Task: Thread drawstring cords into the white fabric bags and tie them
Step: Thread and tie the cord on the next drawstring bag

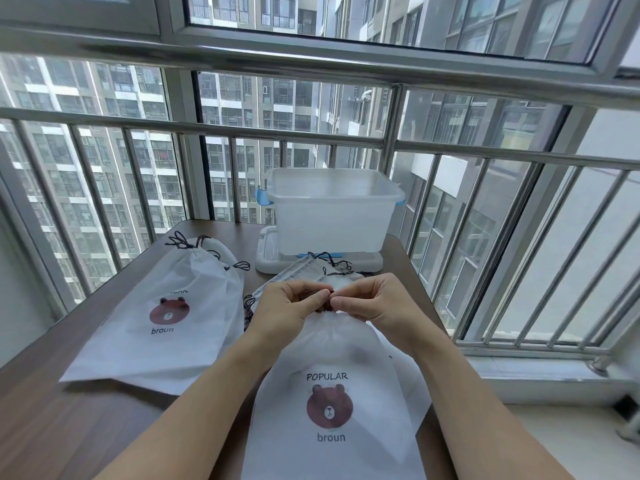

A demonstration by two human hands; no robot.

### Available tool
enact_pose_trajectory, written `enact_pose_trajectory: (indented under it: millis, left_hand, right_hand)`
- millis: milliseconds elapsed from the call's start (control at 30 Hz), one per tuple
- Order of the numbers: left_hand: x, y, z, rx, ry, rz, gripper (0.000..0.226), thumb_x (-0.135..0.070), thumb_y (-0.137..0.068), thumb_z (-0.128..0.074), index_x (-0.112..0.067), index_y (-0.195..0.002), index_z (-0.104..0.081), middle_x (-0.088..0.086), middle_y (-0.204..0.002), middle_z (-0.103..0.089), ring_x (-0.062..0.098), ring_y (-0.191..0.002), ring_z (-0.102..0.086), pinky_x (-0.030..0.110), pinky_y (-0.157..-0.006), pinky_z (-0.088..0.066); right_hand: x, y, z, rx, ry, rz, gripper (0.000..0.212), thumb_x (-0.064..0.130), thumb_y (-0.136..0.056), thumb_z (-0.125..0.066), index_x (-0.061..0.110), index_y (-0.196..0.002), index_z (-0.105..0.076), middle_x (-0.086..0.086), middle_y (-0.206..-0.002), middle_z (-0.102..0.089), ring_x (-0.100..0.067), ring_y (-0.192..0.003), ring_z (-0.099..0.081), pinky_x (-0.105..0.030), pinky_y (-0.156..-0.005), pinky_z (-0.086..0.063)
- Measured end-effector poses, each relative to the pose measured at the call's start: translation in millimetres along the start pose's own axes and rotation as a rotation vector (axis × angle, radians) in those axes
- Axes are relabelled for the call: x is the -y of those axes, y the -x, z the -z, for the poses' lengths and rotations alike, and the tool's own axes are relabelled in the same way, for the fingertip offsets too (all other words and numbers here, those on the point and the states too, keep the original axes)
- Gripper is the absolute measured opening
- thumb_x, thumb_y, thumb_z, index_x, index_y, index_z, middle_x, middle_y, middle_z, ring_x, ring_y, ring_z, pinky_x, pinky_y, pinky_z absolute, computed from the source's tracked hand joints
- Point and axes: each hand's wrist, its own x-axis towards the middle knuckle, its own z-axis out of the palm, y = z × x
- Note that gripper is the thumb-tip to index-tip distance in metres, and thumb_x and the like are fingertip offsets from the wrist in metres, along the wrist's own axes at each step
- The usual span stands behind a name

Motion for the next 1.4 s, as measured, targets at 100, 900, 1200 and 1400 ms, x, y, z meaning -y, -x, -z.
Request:
enact_pose_trajectory:
  millis: [100, 900, 1200, 1400]
  left_hand:
    - [0, 0, 0, 0.005, -0.019, -0.005, 0.011, -0.002, -0.088, -0.07, -0.004, -0.096, -0.077, 0.009, -0.086, -0.077, 0.012, -0.079, -0.071, 0.016, -0.072, -0.053]
    - [-5, 2, 2, 0.025, -0.446, -0.351, 0.02, -0.002, -0.083, -0.076, -0.021, -0.088, -0.08, -0.009, -0.081, -0.077, 0.009, -0.079, -0.073, 0.026, -0.079, -0.058]
    - [-2, -2, 4, 0.034, -0.294, -0.294, 0.018, 0.003, -0.084, -0.073, -0.012, -0.091, -0.079, 0.002, -0.083, -0.078, 0.019, -0.082, -0.075, 0.033, -0.082, -0.059]
    - [-3, 0, 2, 0.064, -0.265, -0.279, 0.015, 0.003, -0.083, -0.074, -0.009, -0.091, -0.079, 0.002, -0.083, -0.077, 0.019, -0.082, -0.074, 0.031, -0.083, -0.059]
  right_hand:
    - [-1, 0, -5, -0.059, -0.022, 0.001, 0.012, -0.008, -0.079, -0.079, -0.012, -0.088, -0.074, -0.006, -0.067, -0.072, -0.005, -0.055, -0.062, -0.013, -0.054, -0.044]
    - [-15, -8, -13, -0.19, 0.575, 0.19, 0.023, 0.009, -0.076, -0.071, 0.017, -0.067, -0.052, 0.011, -0.056, -0.051, -0.005, -0.052, -0.039, -0.024, -0.052, -0.034]
    - [-10, -8, -2, 0.02, 0.19, 0.073, 0.011, 0.002, -0.093, -0.068, 0.007, -0.094, -0.078, -0.006, -0.083, -0.073, -0.01, -0.076, -0.06, -0.02, -0.069, -0.046]
    - [-10, -4, 9, 0.093, -0.048, -0.153, 0.007, 0.003, -0.088, -0.072, 0.005, -0.081, -0.072, -0.002, -0.07, -0.064, -0.011, -0.06, -0.046, -0.02, -0.055, -0.033]
